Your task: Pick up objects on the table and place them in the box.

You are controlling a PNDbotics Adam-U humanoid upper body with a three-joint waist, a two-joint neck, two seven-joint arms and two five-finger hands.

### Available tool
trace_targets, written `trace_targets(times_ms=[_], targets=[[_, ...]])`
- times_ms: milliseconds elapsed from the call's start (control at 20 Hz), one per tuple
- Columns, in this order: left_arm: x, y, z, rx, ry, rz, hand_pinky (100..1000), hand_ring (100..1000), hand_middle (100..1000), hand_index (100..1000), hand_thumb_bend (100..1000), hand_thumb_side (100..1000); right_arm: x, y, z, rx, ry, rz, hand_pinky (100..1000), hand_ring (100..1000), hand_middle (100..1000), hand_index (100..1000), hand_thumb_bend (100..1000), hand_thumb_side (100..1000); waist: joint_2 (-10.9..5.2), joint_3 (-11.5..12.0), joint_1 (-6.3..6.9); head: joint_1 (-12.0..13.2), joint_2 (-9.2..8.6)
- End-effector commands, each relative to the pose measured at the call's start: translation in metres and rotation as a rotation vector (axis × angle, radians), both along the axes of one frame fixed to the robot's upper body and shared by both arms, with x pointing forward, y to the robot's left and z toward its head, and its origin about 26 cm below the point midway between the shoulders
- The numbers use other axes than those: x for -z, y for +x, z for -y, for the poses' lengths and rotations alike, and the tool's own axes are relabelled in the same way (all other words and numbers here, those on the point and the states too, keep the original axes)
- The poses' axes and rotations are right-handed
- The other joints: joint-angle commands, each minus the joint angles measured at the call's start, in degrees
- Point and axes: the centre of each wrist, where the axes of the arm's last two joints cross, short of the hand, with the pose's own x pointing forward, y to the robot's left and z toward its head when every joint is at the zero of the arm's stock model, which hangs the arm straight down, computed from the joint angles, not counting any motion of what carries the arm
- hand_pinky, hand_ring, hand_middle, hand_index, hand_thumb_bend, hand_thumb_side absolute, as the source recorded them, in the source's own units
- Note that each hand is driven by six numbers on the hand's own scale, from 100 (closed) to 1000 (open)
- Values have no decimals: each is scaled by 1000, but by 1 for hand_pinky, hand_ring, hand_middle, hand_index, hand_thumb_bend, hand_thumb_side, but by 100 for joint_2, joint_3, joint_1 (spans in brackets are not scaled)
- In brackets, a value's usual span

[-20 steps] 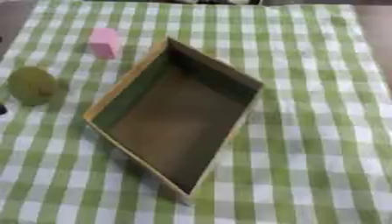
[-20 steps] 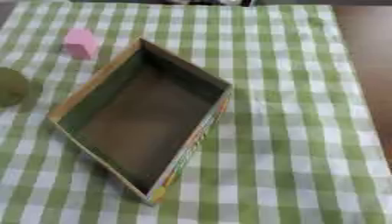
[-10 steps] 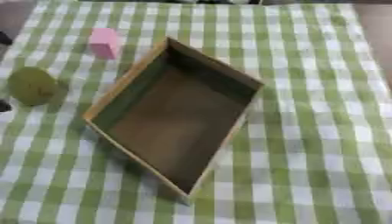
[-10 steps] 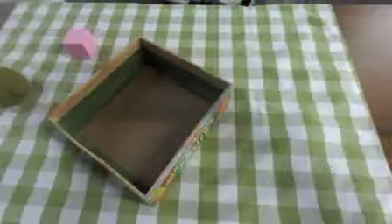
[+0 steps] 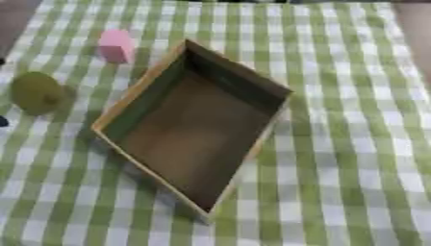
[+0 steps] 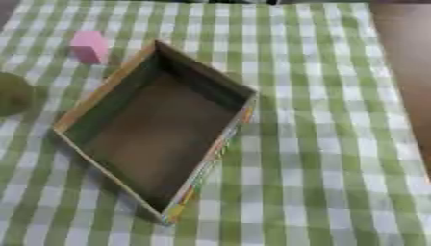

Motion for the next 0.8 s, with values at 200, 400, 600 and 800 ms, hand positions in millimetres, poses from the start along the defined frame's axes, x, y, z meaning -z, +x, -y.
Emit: trace_targets(times_ms=[200,400,600,800], targets=[[2,12,-15,-42,-7,18,918,874,843,924,583,363,-9,-4,-2,-16,-10,28,890,490,536,834,100,470,-68,-20,-17,92,-44],[6,20,-13,-43,-29,41,895,859,829,918,490,333,-9,-3,-3,-21,-8,27,892,493,535,834,100,470,-42,-23,-24,116,-53],[8,25,-10,-31,-59,65,875,846,827,925,434,347,-9,-3,-4,-27,-7,26,893,492,533,834,100,470,-29,-43,-32,139,-76],[5,35,-1,-7,-114,77,872,844,830,931,462,395,-9,-3,-5,-37,-7,26,894,492,532,834,100,470,-5,-74,-43,182,-125]])
